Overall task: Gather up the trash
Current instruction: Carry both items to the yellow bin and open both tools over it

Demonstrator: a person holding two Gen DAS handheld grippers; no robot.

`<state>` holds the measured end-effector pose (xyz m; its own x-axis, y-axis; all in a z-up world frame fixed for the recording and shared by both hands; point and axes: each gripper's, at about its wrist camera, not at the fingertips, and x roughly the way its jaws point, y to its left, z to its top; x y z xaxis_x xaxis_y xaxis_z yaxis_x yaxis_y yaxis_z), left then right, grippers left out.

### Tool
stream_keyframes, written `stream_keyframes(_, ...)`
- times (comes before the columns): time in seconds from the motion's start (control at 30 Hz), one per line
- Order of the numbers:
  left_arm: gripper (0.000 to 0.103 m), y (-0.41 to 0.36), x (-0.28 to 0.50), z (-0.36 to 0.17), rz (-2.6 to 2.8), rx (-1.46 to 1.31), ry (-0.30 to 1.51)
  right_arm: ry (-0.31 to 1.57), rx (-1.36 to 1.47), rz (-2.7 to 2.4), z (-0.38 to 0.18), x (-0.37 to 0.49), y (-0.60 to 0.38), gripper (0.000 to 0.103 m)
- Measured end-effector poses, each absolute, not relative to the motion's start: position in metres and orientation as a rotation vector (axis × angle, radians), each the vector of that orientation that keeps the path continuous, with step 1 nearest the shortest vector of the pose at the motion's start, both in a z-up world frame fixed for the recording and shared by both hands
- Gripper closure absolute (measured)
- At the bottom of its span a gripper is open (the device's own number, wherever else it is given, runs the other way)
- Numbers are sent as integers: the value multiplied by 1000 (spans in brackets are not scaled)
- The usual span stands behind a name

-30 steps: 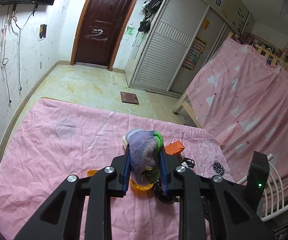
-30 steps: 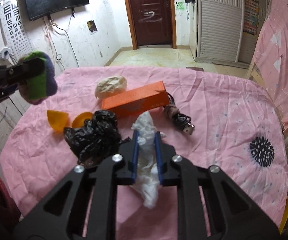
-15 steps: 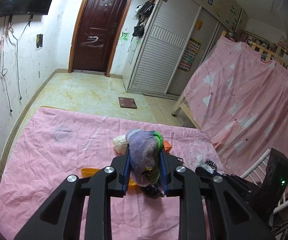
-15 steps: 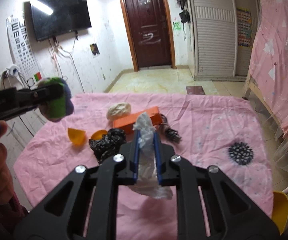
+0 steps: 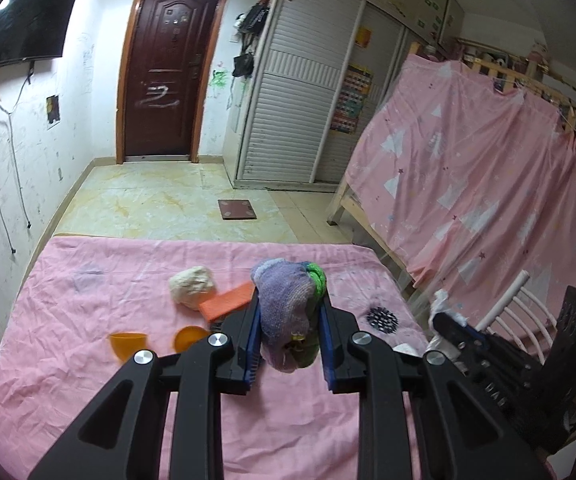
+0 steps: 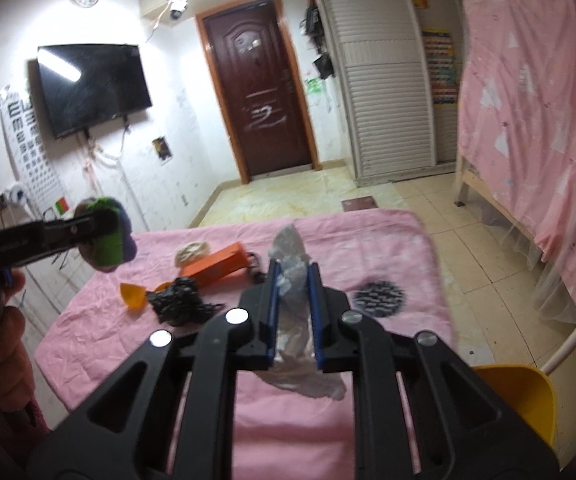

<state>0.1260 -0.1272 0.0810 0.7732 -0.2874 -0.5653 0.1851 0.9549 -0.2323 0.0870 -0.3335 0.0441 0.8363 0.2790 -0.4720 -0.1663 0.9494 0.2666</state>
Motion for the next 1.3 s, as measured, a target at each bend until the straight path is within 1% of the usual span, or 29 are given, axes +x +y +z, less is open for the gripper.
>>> stream_keyframes(0.33,86,-185,114,77,-318,-95,665,469,344,76,37,52,-429,90)
stream_keyframes(0.67,86,-238,113,64,-372,-42,727,472,388,-32,21,43,-477,90)
stream_keyframes(0.73,86,-247,112,63,-391,-35,735,478,400,-42,18,42,-482,86)
stream_keyframes(0.77,86,-254,110,63,-402,-30,738,480,404,-47,17,42,-484,81)
stream_keyframes(0.8,86,-258,110,63,-409,-26,739,480,404,-54,17,41,-486,70)
stream_keyframes(0.83,86,-263,109,62,-419,-21,741,478,404,-61,17,40,-489,62)
stream_keyframes(0.87,86,-269,108,62,-429,-16,743,472,401,-76,18,39,-490,47)
stream_keyframes(0.9,86,-273,108,61,-437,-12,745,469,398,-83,19,37,-490,42)
stream_keyframes(1.23,86,-339,101,52,-574,19,785,402,451,-142,24,21,-512,41)
stream_keyframes(1.3,86,-353,99,50,-603,26,791,386,466,-154,24,15,-518,35)
